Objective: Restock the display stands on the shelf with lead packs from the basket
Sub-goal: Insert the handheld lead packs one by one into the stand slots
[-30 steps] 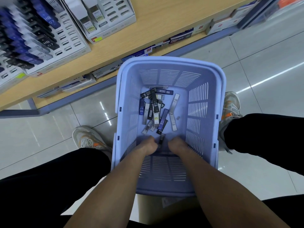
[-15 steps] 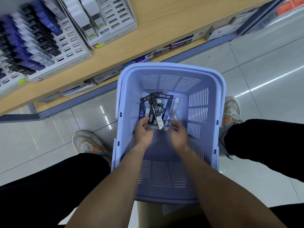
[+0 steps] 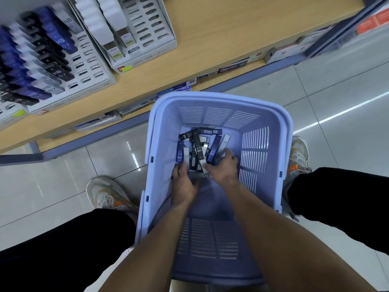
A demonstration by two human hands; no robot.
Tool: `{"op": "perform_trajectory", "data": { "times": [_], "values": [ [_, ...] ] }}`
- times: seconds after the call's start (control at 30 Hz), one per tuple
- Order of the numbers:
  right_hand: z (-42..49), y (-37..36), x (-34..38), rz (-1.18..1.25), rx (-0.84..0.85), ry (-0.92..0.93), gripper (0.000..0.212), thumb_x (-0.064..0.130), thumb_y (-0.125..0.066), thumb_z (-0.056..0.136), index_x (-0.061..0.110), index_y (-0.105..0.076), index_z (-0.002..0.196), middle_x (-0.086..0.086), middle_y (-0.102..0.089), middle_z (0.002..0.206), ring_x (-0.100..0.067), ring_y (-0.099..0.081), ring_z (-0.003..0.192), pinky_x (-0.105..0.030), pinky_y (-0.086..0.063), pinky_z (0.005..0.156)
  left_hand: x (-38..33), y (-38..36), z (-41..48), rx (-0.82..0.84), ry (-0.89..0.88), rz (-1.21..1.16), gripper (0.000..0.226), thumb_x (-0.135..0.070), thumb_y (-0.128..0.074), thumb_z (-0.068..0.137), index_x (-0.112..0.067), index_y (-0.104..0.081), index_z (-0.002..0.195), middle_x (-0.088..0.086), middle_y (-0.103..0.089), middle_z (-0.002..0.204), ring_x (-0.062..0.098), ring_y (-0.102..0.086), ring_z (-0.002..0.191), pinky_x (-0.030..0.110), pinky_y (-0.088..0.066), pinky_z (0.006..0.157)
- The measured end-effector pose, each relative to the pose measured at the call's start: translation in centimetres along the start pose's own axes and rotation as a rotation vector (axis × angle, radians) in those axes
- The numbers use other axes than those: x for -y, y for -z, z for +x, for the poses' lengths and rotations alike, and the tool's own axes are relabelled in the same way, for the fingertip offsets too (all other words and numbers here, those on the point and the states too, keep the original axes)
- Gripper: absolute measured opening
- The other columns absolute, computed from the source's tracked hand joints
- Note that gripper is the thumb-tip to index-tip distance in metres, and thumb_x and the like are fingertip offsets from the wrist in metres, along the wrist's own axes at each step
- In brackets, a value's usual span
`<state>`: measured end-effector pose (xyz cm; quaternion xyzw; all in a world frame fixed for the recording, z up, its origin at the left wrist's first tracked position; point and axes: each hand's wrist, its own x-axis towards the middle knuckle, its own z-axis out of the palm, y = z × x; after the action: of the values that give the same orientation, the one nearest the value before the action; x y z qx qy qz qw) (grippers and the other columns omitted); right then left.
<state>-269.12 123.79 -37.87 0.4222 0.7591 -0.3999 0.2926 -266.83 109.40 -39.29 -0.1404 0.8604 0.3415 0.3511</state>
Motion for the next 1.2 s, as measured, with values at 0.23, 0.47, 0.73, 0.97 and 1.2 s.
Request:
{"op": "perform_trajectory", "data": {
  "times": [0.23,0.47,0.73,0.97,1.2],
  "values": [
    [3.1,0.5,1.8,0.030,-0.097,0.043,0.069,0.066,-0.072,0.060,0.018,-0.059,0.107,-0.005,-0.067,0.106,-0.027,-0.068,0.096,-0.041,-0.057,0.085,-0.7,-1.0,1.4,-0.067,-0.016,-0.106,0.097,-0.032,-0.078,0.070,-0.024,-0.030,0.154,0.010,-0.037,0.144,0.035,-0.048,0.129,0.049,-0.046,0.106],
    [3.9,1.0,4.1,-0.072,-0.061,0.100,0.071,0.040,-0.079,0.081,0.010,-0.039,0.132,-0.017,-0.053,0.128,-0.038,-0.059,0.112,-0.047,-0.052,0.093,-2.1,-1.1,2.6,-0.169,0.044,-0.313,0.072,-0.023,-0.081,0.082,-0.010,-0.042,0.142,0.008,-0.057,0.125,0.024,-0.058,0.113,0.033,-0.048,0.096],
    [3.8,1.3,2.6,-0.109,-0.052,0.200,0.027,0.021,-0.066,0.090,0.025,-0.069,0.117,-0.004,-0.074,0.106,-0.024,-0.069,0.092,-0.035,-0.057,0.081,-3.9,-1.0,4.5,-0.227,0.173,-0.282,0.047,-0.036,-0.077,0.087,-0.007,-0.056,0.117,0.013,-0.071,0.109,0.032,-0.066,0.103,0.032,-0.047,0.086],
    [3.8,1.1,1.8,-0.003,0.029,0.190,0.014,0.014,-0.063,0.091,0.025,-0.071,0.096,0.003,-0.072,0.084,-0.018,-0.067,0.079,-0.024,-0.051,0.067,-3.9,-1.2,5.0,-0.158,0.210,-0.362,0.045,-0.029,-0.078,0.087,-0.006,-0.057,0.118,-0.002,-0.067,0.105,0.017,-0.063,0.096,0.030,-0.050,0.091],
    [3.9,0.8,1.0,0.144,0.086,0.157,0.025,0.008,-0.061,0.090,0.021,-0.072,0.108,-0.003,-0.074,0.095,-0.022,-0.071,0.087,-0.031,-0.057,0.078,-3.4,-1.3,5.0,-0.098,0.175,-0.368,0.041,-0.023,-0.077,0.088,-0.007,-0.058,0.121,0.005,-0.074,0.105,0.023,-0.069,0.097,0.034,-0.053,0.092]
  ]
}}
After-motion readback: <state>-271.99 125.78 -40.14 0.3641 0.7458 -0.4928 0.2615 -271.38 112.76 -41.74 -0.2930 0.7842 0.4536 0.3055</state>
